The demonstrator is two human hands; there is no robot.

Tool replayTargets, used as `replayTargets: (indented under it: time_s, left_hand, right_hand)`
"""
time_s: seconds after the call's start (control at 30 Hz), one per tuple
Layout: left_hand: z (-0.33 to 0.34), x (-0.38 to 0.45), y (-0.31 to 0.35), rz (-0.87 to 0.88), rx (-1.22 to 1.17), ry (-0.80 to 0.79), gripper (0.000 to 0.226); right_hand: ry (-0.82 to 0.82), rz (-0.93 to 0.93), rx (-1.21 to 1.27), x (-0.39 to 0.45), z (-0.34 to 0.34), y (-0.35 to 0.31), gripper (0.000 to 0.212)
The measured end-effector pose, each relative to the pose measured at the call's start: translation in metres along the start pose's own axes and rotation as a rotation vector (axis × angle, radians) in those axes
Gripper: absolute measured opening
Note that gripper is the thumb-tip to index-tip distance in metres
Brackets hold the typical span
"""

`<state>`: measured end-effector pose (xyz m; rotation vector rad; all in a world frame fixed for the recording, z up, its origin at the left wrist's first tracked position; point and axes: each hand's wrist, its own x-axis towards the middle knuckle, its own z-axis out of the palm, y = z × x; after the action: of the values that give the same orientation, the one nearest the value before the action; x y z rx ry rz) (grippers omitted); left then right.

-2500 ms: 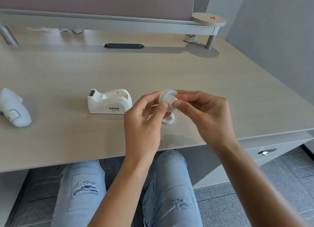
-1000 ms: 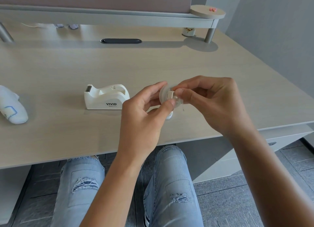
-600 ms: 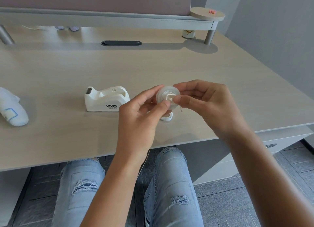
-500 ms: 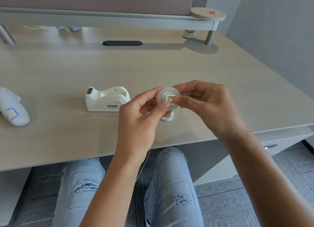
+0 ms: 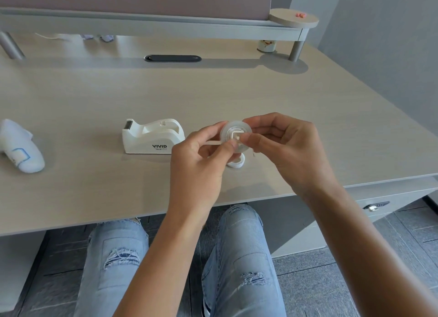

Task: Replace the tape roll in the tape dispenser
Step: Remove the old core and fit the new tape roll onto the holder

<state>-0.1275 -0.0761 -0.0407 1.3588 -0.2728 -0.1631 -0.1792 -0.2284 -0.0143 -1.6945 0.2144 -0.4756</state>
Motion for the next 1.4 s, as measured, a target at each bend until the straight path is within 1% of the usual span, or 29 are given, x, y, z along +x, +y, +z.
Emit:
replayTargets:
  time_s: [0.17, 0.27, 0.4, 0.73, 0.83, 0.9, 1.0, 1.07, 1.23, 1.4]
  left_hand:
    - [-0.005, 0.001, 0.002, 0.01, -0.026, 0.0, 0.023]
    - [-0.005, 0.002, 0.001, 0.043, 0.0, 0.014, 0.023]
    - [-0.004, 0.003, 0.0, 0.08, 0.03, 0.038, 0.015]
    - [-0.001, 0.006, -0.005, 0.074, 0.086, 0.097, 0.013]
    - [-0.003, 0.006, -0.001, 0.036, 0.034, 0.074, 0.014]
    - [-0.007, 0.007, 0.002, -0.012, -0.045, 0.037, 0.016]
    - [-0.011, 0.006, 0.007, -0.082, -0.145, -0.024, 0.019]
    - [-0.013, 0.007, 0.009, -0.124, -0.201, -0.052, 0.019]
    - [-0.015, 0.008, 0.007, -0.216, -0.304, -0.09, 0.015]
    - [-0.014, 0.008, 0.004, -0.265, -0.323, -0.075, 0.013]
  right_hand:
    - [-0.031, 0.013, 0.009, -0.001, -0.001, -0.002, 0.025]
    - [-0.008, -0.005, 0.011, -0.001, 0.003, -0.003, 0.025]
    - [0.037, -0.007, 0.005, 0.0, 0.009, -0.001, 0.025]
    - [0.087, 0.005, -0.053, 0.004, 0.015, 0.006, 0.021]
    - [0.047, 0.029, -0.028, 0.006, 0.012, 0.004, 0.02]
    - [-0.019, 0.071, 0.022, 0.007, 0.009, 0.002, 0.02]
    - [-0.117, 0.153, 0.15, 0.007, 0.006, 0.002, 0.033]
    - [-0.156, 0.2, 0.228, 0.008, 0.006, 0.003, 0.037]
    - [-0.191, 0.287, 0.314, 0.012, 0.006, 0.01, 0.036]
    - [-0.204, 0.323, 0.348, 0.013, 0.005, 0.017, 0.022]
